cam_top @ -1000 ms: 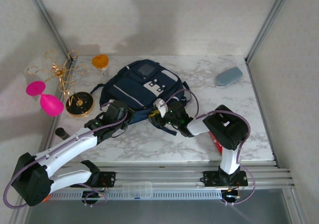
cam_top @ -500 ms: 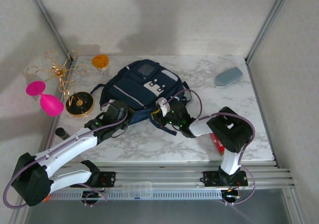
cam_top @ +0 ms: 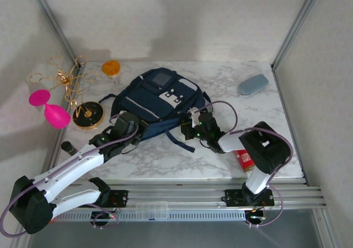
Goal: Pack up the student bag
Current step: Zip the student bag at the center of the table, then rotate the student bag at the center of the table.
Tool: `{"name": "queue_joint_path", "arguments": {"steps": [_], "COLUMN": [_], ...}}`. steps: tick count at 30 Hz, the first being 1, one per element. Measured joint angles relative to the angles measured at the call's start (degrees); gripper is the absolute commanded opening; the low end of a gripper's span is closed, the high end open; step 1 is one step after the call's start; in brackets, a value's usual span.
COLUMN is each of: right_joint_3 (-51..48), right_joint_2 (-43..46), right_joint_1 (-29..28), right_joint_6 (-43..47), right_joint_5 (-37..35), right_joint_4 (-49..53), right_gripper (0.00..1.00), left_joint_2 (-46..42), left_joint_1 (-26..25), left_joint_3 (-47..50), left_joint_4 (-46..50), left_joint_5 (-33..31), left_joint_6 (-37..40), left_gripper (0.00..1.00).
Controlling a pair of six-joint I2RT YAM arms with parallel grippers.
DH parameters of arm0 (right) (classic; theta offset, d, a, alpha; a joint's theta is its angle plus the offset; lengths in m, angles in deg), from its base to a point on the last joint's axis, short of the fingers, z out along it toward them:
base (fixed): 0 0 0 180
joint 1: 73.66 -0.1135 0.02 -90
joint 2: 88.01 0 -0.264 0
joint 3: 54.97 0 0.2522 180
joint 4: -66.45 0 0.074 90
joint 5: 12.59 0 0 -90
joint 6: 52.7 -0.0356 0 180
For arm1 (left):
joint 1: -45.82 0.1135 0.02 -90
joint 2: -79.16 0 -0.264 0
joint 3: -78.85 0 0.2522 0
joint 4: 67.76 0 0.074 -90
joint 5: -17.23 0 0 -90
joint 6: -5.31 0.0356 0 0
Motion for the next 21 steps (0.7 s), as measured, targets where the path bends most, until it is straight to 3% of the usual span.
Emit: {"name": "queue_joint_path", "arguments": {"steps": [3,5,7,8,14,21], "right_joint_3": [0.0,-1.1,-3.5,-4.7,-5.4,13.4], "right_joint_2": [4.2,6.9,10.6,12.4,23.5,13.9], "right_joint_1": [-2.3,-3.9,-4.4,-4.4,-3.9,0.6], "right_joint_6": [0.2,-0.4,-1.5,-1.7,-5.9,-17.4], "right_joint_5": [-3.1,-4.2,-4.5,-4.6,-8.2,-12.1], "right_joint_4": [4.3,6.5,8.4,9.6,20.3,33.5], "right_gripper": [0.03,0.20,0.35,0.43,0.77,0.77], "left_joint_2": [-1.3,-1.8,-1.9,-1.9,-5.0,-4.6], "left_joint_1": [0.7,1.3,1.8,2.0,2.4,4.9], "left_joint_3": [0.2,0.2,0.2,0.3,0.5,-0.2], "left_joint_4": [0.5,1.2,2.3,2.7,3.6,3.0], "left_joint_5": [-0.2,-0.6,-1.0,-1.0,-2.0,-4.2], "left_joint_6": [0.4,1.2,2.6,3.1,6.0,8.6], "left_gripper": [0.00,0.00,0.23,0.27,0.41,0.45]}}
